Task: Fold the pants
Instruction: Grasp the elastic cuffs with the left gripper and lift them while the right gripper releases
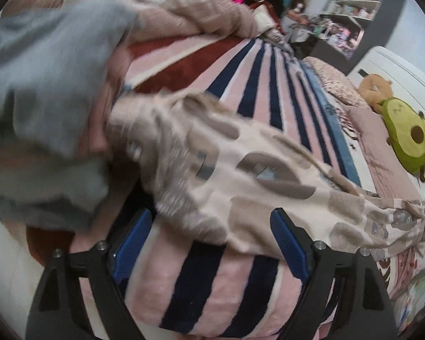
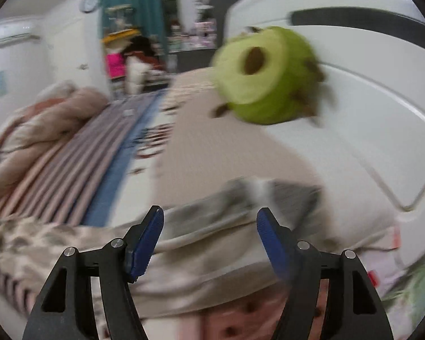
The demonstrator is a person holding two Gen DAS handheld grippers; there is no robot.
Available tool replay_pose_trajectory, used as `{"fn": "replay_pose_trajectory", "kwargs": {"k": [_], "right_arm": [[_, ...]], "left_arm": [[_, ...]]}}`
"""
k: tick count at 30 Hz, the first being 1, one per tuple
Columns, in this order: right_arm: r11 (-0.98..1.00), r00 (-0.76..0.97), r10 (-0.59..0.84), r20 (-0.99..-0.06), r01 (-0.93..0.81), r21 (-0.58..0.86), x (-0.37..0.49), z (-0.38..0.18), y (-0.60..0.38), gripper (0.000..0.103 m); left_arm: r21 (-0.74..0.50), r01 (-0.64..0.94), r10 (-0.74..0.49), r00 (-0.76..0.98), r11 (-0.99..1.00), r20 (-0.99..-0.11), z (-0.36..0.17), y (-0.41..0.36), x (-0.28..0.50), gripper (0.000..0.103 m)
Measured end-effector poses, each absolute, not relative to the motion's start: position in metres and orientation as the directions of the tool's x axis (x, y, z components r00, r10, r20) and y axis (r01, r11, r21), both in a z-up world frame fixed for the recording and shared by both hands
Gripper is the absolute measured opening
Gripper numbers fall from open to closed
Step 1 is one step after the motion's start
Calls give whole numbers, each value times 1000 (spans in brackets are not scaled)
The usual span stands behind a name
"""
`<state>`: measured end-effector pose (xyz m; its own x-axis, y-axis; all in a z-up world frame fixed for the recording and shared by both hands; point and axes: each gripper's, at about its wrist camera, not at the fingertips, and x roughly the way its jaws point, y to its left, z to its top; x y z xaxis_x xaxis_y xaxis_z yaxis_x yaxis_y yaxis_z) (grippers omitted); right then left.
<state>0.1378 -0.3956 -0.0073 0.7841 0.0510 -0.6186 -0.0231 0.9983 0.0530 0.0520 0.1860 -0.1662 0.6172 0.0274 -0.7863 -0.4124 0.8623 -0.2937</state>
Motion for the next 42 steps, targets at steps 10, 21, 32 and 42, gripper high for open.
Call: {"fn": "replay_pose_trajectory", "kwargs": {"k": [10, 21, 32, 42], "right_arm": [[967, 709, 243, -662, -233, 104, 111, -43, -306, 64], [962, 686, 271, -675, -214, 169, 91, -56, -294, 64], [920, 640, 390, -662, -302, 250, 59, -48, -269, 64], [878, 556, 474, -683, -357, 318, 51, -73, -236, 64]], "left_arm": [[-427, -443, 18, 711, 789, -703, -198, 210, 89, 68], [-367, -466, 189, 788, 805, -586, -153, 223, 120, 6], [-262, -545, 396, 798, 797, -455, -52, 287, 57, 5], [-106, -319, 244, 866, 942, -437, -21, 233, 67, 5]]}}
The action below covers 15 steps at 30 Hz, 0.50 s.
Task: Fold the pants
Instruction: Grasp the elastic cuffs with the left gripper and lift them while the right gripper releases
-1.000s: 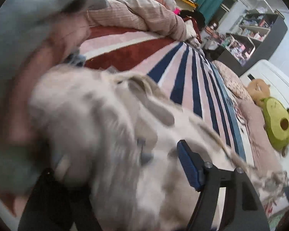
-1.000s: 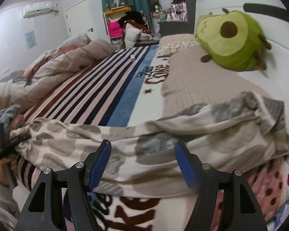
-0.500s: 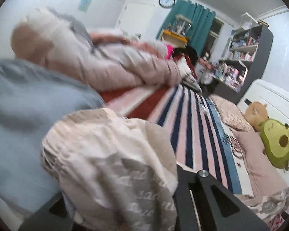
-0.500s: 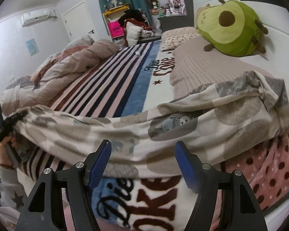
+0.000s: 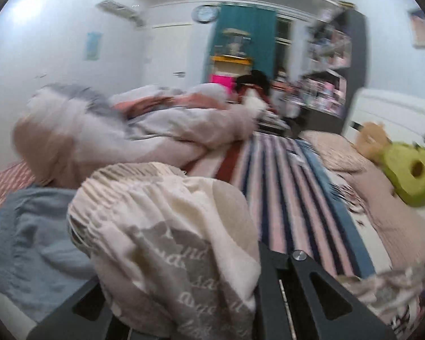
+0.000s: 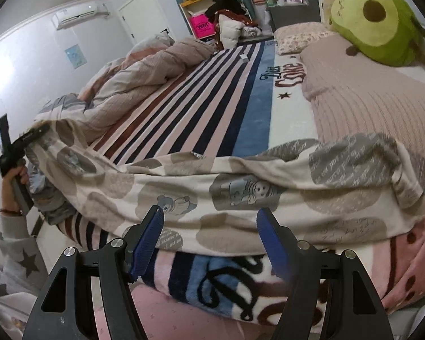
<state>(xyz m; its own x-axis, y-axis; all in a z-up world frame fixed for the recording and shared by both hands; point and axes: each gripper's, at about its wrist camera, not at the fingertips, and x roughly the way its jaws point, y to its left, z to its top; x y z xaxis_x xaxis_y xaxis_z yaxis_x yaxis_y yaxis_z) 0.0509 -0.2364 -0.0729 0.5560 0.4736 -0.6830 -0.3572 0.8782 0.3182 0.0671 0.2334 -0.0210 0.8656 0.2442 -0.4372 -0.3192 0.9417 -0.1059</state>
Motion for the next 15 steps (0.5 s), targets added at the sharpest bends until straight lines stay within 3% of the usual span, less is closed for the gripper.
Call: {"fn": "replay_pose_trajectory", "kwargs": {"k": [9, 15], "right_arm": [[881, 570, 471, -673, -345, 324, 47, -72, -253, 64], [879, 561, 477, -677, -326, 349, 47, -77, -264, 64]], "left_arm": [[-105, 75, -119, 846, 992, -519, -51, 84, 122, 5], [-118, 225, -244, 692, 967, -679, -129, -3, 151, 6]]}}
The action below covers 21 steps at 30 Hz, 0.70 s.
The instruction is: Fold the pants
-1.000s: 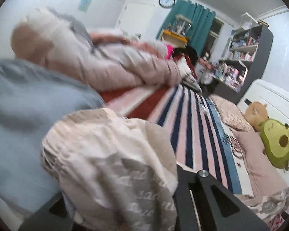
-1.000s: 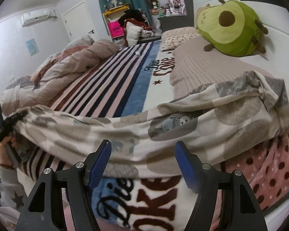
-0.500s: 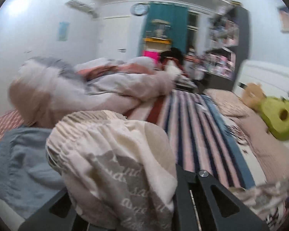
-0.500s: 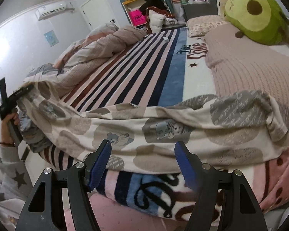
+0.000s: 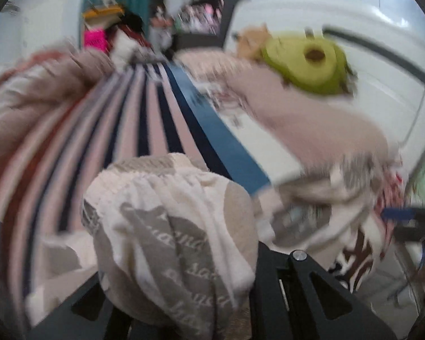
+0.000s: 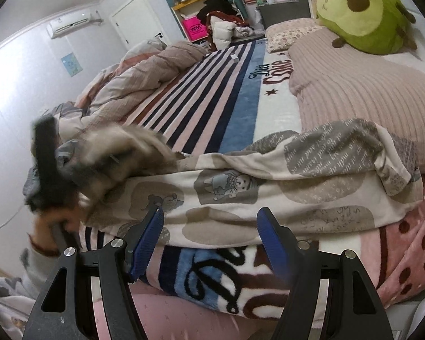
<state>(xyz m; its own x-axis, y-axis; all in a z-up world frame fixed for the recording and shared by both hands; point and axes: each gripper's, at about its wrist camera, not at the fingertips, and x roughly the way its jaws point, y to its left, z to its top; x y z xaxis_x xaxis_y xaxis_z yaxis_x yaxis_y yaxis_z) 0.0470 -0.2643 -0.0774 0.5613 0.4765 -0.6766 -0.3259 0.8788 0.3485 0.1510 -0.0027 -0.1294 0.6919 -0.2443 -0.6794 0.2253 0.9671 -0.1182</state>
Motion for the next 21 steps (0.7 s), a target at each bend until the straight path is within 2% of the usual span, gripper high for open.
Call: {"fn": "replay_pose_trajectory", "kwargs": {"k": [2, 3, 4, 5, 8, 12, 14, 17, 19, 21], "right_arm": [[882, 558, 471, -683, -320, 346, 47, -79, -268, 64], [884, 557, 467, -687, -317, 344, 47, -80, -269, 64], [885, 556, 465, -689, -314, 343, 47, -81, -269, 64], [886, 554, 463, -692, -313, 343, 47, -81, -270, 64], [884, 546, 467, -695, -319, 343, 51, -82, -266, 64], [853, 531, 519, -670, -367, 371, 61, -78, -247, 65], [829, 513, 554, -656, -411, 380, 70, -74, -226, 67], [799, 481, 587, -651, -472, 371, 83, -73, -190, 70], [779, 456, 599, -658, -523, 346, 91, -75, -154, 85], [756, 425, 612, -667, -562, 335, 96, -81, -120, 86]], "left_arm": [[-128, 249, -263, 648, 960, -715, -148, -15, 148, 15], [-146, 274, -292, 625, 950, -724, -154, -16, 146, 39], [-177, 313, -338, 591, 933, -732, -156, -18, 143, 71], [-198, 344, -372, 569, 918, -733, -156, -19, 139, 80], [-236, 412, -447, 550, 880, -705, -143, -10, 119, 82], [-294, 370, -465, 563, 881, -683, -126, 24, 95, 82], [-292, 326, -436, 605, 899, -666, -118, 48, 79, 82], [-219, 235, -321, 676, 947, -664, -110, 85, 62, 82], [-188, 163, -248, 707, 968, -662, -112, 105, 55, 82], [-200, 113, -220, 716, 973, -663, -117, 123, 53, 82]]}}
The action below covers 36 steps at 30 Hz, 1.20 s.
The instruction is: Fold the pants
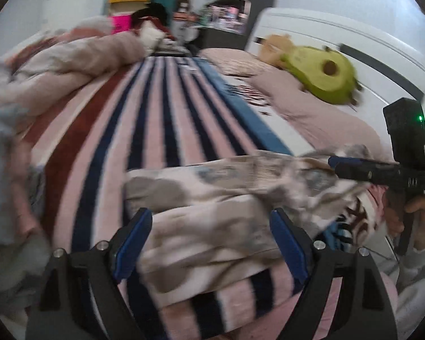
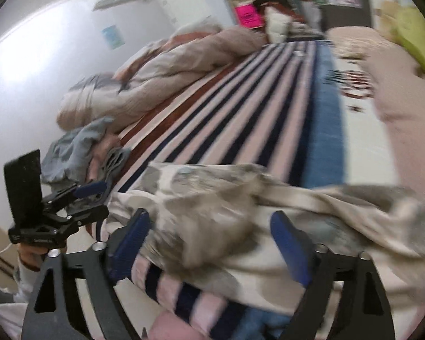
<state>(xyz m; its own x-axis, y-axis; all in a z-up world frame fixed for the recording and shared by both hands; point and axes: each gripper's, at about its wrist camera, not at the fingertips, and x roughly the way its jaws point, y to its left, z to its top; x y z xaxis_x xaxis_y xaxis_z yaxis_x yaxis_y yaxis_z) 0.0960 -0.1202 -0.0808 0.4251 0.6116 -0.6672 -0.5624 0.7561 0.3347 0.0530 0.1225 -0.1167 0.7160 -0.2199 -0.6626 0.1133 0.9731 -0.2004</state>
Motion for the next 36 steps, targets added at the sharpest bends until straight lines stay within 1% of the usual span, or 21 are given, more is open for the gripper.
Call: {"fn": "replay_pose_trajectory", "kwargs": {"k": [2, 5, 6, 7, 8, 9, 10, 12, 16, 18, 19, 20, 24, 27, 28, 29, 30, 31, 34, 35, 36], "right_arm": [[738, 386, 605, -696, -599, 310, 102, -91, -86, 86], [765, 398, 506, -765, -617, 185, 106, -111, -47, 86], [778, 421, 456, -784, -617, 120, 106, -117, -40, 84], [788, 443, 423, -790, -610, 80, 105, -119, -40, 84], [798, 461, 399, -793, -600, 53, 105, -122, -43, 84], [813, 472, 379, -796, -581, 43, 105, -125, -50, 79], [836, 475, 357, -804, -547, 48, 105, -129, -62, 70], [880, 473, 315, -823, -470, 67, 106, -138, -90, 66], [928, 474, 250, -844, -367, 69, 99, -149, -134, 66], [935, 474, 259, -842, -341, 96, 95, -147, -146, 66], [936, 482, 276, -832, -333, 118, 93, -143, -151, 68], [932, 491, 297, -819, -337, 135, 92, -138, -157, 68], [877, 494, 449, -745, -404, 260, 97, -119, -150, 70], [852, 460, 484, -744, -440, 283, 114, -124, -127, 69], [849, 444, 468, -764, -466, 250, 121, -131, -116, 56], [861, 456, 425, -782, -470, 194, 127, -135, -109, 40], [874, 475, 384, -792, -463, 146, 132, -138, -104, 11], [890, 508, 333, -794, -449, 86, 137, -142, -101, 10], [905, 532, 337, -776, -410, 112, 147, -145, -105, 11], [910, 536, 334, -776, -398, 117, 150, -147, -108, 16], [913, 540, 328, -775, -392, 114, 151, -147, -111, 29]], "left_arm": [[-229, 72, -211, 715, 971, -666, -125, 137, 54, 82], [-252, 45, -208, 711, 967, -671, -139, 144, 58, 81], [-269, 49, -223, 707, 962, -671, -143, 146, 60, 76], [-283, 55, -238, 704, 958, -669, -146, 145, 61, 71], [-302, 64, -259, 697, 951, -668, -150, 146, 62, 67], [-311, 71, -271, 692, 948, -669, -153, 145, 63, 60], [-309, 76, -276, 683, 948, -676, -156, 141, 63, 51], [-287, 74, -261, 670, 955, -695, -160, 140, 64, 44], [-295, 84, -277, 649, 952, -709, -163, 138, 62, 44], [-291, 105, -287, 648, 951, -706, -160, 135, 58, 45], [-294, 114, -295, 649, 949, -701, -157, 134, 56, 49], [-305, 121, -307, 651, 945, -694, -155, 134, 54, 51], [-350, 134, -345, 669, 927, -658, -144, 133, 47, 51], [-342, 168, -361, 674, 925, -645, -139, 125, 47, 51], [-335, 173, -361, 664, 926, -655, -141, 122, 49, 51], [-326, 170, -354, 655, 930, -668, -143, 119, 51, 51], [-319, 160, -344, 641, 934, -686, -147, 118, 53, 51], [-318, 149, -339, 620, 936, -707, -152, 117, 57, 51], [-311, 139, -331, 579, 940, -745, -164, 113, 60, 53], [-303, 136, -325, 573, 943, -752, -166, 112, 60, 53], [-299, 133, -320, 570, 945, -757, -167, 111, 59, 55]]}}
